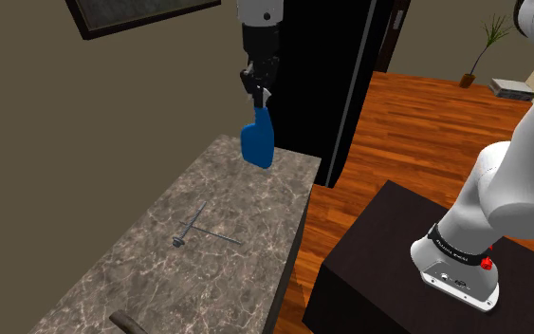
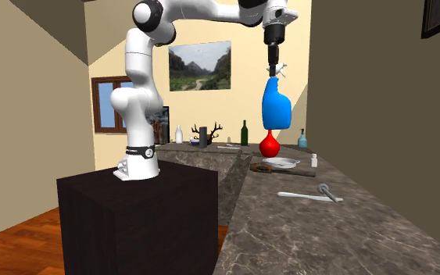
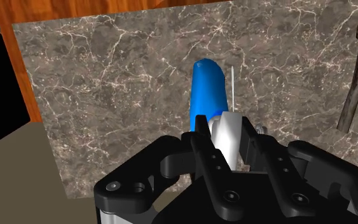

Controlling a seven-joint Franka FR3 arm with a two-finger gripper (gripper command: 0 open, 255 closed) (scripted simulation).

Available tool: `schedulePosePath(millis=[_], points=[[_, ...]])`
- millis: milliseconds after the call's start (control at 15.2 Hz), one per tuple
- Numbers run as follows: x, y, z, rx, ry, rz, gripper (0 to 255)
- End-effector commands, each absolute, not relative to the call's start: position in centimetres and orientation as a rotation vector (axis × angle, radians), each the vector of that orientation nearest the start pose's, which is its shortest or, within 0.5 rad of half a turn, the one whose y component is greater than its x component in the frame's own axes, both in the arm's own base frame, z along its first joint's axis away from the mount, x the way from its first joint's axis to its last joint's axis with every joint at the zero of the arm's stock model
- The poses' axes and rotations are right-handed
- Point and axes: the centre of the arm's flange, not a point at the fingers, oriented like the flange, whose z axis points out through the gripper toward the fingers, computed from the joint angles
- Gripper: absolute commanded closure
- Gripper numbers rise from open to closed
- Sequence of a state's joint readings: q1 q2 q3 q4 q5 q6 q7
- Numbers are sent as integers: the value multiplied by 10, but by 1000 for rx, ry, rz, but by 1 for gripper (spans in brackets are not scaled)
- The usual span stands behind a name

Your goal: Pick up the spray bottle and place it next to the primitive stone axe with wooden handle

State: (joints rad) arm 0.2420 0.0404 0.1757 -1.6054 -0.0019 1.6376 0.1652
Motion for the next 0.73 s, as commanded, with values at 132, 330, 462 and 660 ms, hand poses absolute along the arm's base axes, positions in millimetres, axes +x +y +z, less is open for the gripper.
schedulePosePath(millis=[132,330,462,660], points=[[506,281,595,-3114,-393,13,255],[490,317,595,-3114,-393,13,255],[479,342,595,-3114,-393,13,255],[464,378,595,-3114,-393,13,255]])
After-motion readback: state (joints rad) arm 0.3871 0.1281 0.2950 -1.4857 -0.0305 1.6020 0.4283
